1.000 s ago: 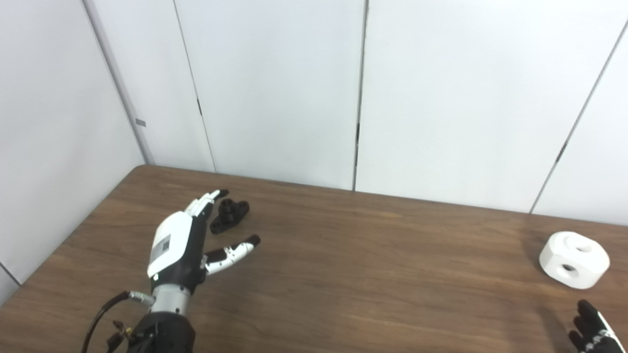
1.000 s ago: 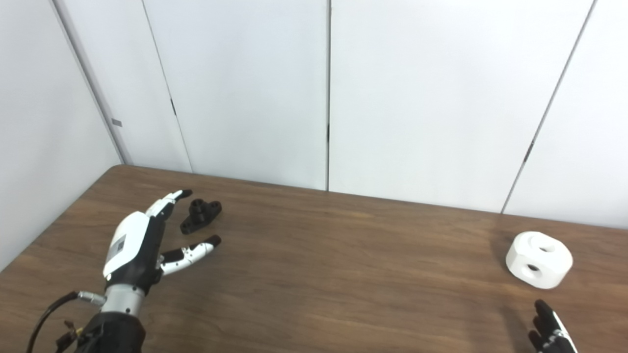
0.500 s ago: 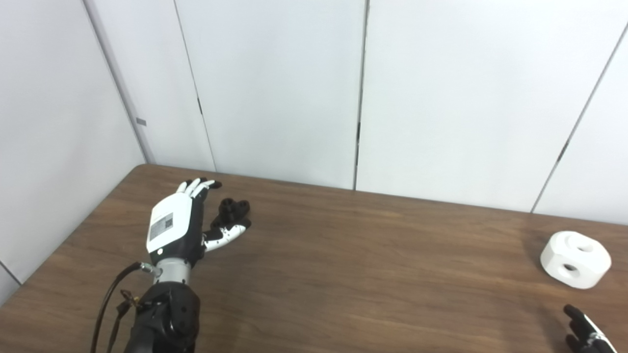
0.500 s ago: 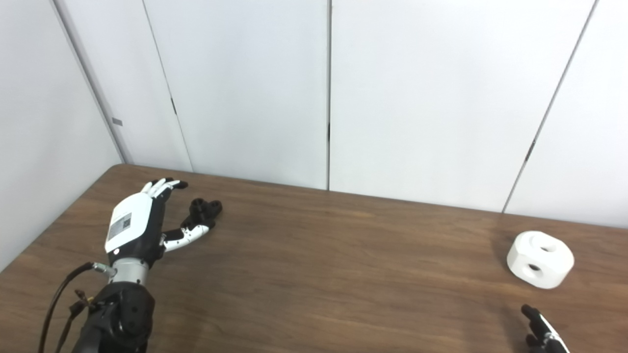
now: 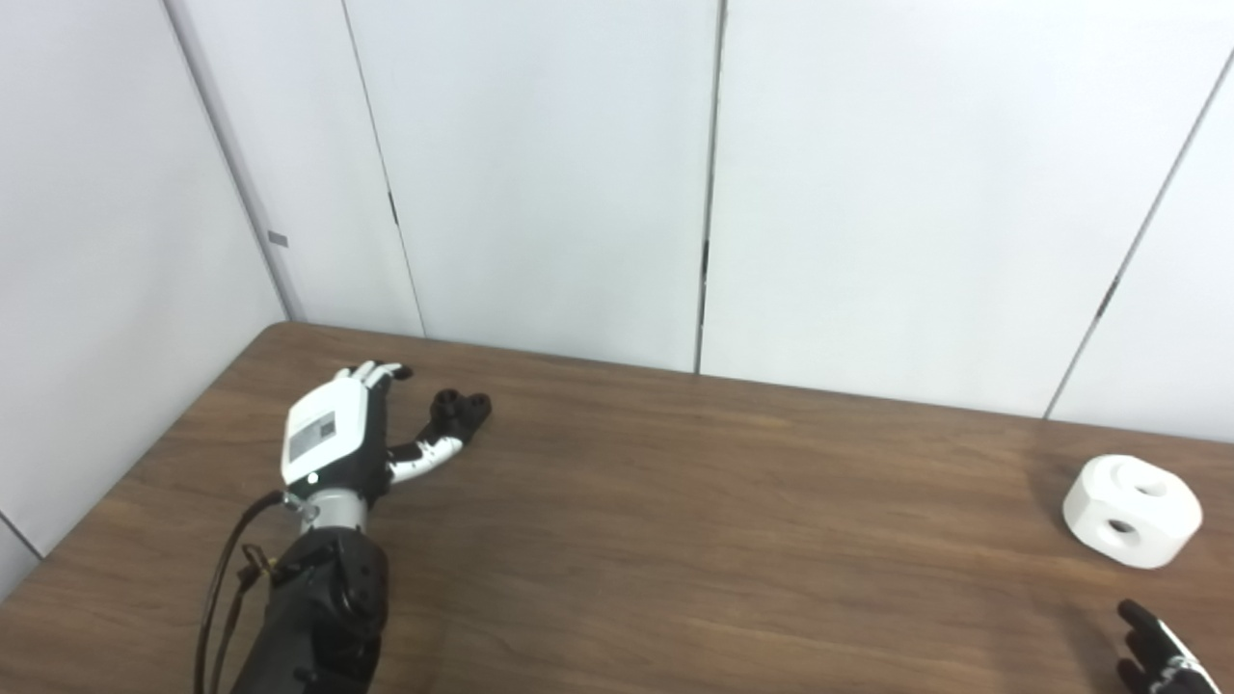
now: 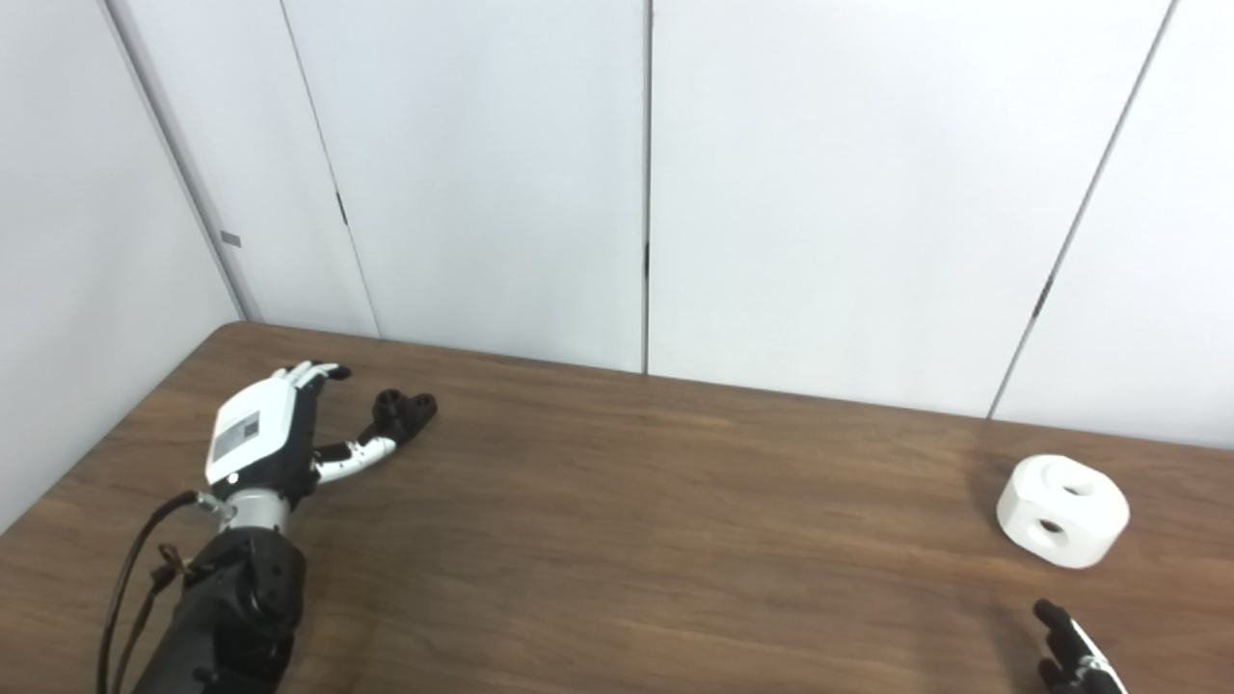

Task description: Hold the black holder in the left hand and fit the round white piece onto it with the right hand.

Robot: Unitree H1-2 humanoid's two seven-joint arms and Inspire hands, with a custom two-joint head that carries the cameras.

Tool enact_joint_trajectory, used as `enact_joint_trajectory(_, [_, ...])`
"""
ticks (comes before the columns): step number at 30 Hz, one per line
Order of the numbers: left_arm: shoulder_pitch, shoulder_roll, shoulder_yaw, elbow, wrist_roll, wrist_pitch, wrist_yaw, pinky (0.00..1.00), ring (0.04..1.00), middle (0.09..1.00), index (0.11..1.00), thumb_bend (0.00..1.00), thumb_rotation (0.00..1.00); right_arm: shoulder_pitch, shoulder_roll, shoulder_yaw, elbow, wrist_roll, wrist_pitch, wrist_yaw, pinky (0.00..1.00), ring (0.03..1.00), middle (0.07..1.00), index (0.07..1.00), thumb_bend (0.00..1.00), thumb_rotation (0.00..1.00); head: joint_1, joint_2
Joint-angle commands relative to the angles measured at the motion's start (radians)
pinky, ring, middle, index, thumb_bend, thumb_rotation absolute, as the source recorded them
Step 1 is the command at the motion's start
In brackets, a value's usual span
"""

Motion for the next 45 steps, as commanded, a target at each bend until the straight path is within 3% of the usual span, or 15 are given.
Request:
enact_joint_trajectory(1, [-0.047,0.033,0.004,0.012,0.011,0.003,0.028,0.97,0.958,0.92,0.797,0.83,0.45,0.015,0.002,-0.001,0.006,0.001,-0.024,0.003,1.0,1.0,0.97,0.884,0.6,0.77,0.0,0.001])
enact_joint_trajectory(16, [-0.103,0.056,-0.013,0.179,-0.008,0.002,0.04,0.95,0.957,0.906,0.755,0.84,0.45,0.018,0.005,-0.004,-0.004,0.009,-0.016,0.001,1.0,1.0,0.967,0.881,0.61,0.76,-0.01,0.006])
enact_joint_trajectory(31, [-0.138,0.032,-0.036,0.191,-0.068,0.001,0.038,0.93,0.941,0.89,0.721,0.81,0.42,0.028,0.008,-0.001,-0.026,-0.015,-0.006,-0.011,1.0,1.0,0.954,0.876,0.6,0.77,-0.023,0.016])
enact_joint_trajectory(45, [-0.166,0.051,-0.068,0.229,-0.094,0.002,0.064,0.92,0.927,0.877,0.675,0.81,0.37,0.031,0.019,0.001,-0.042,-0.021,0.005,-0.014,1.0,0.989,0.947,0.87,0.61,0.76,-0.033,0.022])
